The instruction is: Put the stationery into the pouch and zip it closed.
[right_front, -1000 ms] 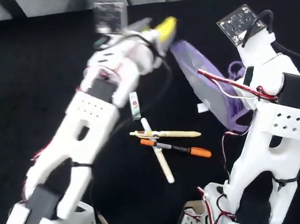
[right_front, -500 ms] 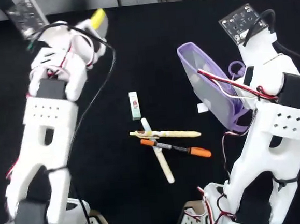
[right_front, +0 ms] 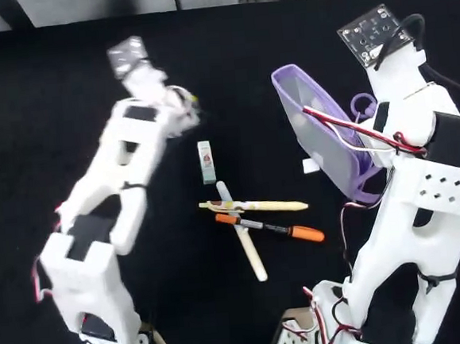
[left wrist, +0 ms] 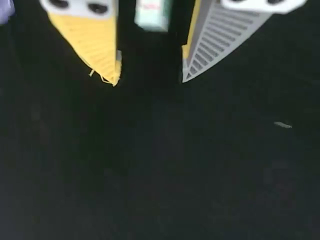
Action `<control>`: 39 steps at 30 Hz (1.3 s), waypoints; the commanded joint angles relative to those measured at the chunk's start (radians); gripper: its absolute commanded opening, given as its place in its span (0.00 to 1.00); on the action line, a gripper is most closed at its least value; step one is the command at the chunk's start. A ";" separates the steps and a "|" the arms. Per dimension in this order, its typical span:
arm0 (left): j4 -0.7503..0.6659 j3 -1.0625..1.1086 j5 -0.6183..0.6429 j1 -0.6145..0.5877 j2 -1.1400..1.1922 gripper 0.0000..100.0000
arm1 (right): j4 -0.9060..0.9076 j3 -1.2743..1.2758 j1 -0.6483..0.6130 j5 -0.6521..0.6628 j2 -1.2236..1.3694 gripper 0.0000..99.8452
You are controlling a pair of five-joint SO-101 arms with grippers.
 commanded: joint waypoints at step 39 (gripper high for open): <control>1.100 -1.242 -0.003 0.104 0.560 0.14 | 0.012 -0.007 -0.005 -0.003 -0.022 0.01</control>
